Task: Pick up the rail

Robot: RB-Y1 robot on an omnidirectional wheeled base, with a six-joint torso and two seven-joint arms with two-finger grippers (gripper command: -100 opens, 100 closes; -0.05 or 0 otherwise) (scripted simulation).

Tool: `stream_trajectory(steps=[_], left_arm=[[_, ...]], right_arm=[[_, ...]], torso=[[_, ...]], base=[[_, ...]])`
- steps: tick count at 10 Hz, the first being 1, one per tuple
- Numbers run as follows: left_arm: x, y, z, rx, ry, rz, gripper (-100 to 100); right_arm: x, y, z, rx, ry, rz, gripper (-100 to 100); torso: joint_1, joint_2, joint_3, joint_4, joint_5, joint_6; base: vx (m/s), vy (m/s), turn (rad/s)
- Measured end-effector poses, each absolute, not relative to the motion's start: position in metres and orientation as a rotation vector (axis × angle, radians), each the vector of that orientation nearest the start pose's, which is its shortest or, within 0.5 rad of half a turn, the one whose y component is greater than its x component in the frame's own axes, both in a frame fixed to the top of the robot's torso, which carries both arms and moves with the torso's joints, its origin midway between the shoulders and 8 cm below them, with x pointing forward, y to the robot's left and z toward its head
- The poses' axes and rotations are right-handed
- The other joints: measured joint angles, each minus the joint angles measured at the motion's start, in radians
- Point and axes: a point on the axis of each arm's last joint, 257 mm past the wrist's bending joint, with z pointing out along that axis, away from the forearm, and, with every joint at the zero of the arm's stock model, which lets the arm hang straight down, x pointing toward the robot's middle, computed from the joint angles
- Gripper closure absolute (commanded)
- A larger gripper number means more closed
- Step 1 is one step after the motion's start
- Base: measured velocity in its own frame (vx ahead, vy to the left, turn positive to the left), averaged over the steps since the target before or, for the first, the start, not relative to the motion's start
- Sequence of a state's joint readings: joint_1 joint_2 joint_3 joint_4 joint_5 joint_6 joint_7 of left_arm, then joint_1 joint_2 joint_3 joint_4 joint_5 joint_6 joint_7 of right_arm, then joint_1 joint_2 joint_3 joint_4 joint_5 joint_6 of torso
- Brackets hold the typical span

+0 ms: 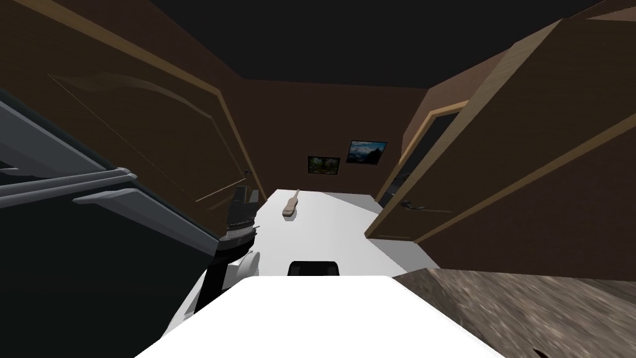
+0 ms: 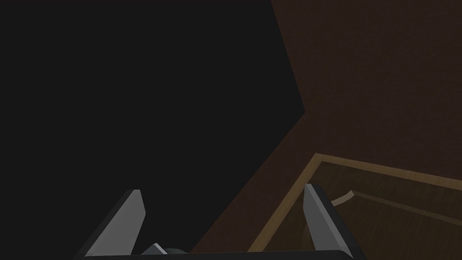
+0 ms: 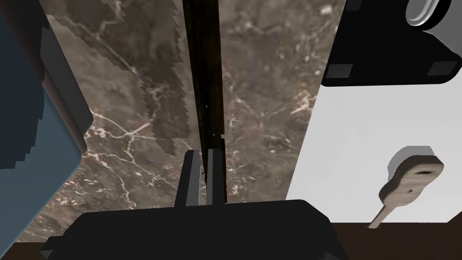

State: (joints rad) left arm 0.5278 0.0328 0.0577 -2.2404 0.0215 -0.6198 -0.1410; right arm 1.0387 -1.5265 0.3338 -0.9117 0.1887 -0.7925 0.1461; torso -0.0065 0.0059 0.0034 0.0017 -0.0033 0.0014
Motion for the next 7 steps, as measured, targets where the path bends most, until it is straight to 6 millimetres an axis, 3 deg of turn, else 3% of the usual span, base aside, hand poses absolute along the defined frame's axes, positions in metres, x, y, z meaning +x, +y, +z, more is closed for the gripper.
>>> stream_trajectory(steps=[6, 7], left_arm=[[0.325, 0.298, 0.022, -0.542, 0.617, -1.130, 0], [0.325, 0.298, 0.022, -0.542, 0.617, -1.130, 0]], right_arm=[[-0.043, -0.687, -0.322, 0.035, 3.021, -0.047, 100], [-0.043, -0.686, -0.322, 0.035, 3.021, -0.045, 0]], torso=[[0.000, -0.001, 0.000, 0.000, -0.001, 0.001], [0.000, -0.002, -0.001, 0.000, 0.000, 0.001]], base=[[-0.033, -0.009, -0.022], [0.000, 0.000, 0.000]])
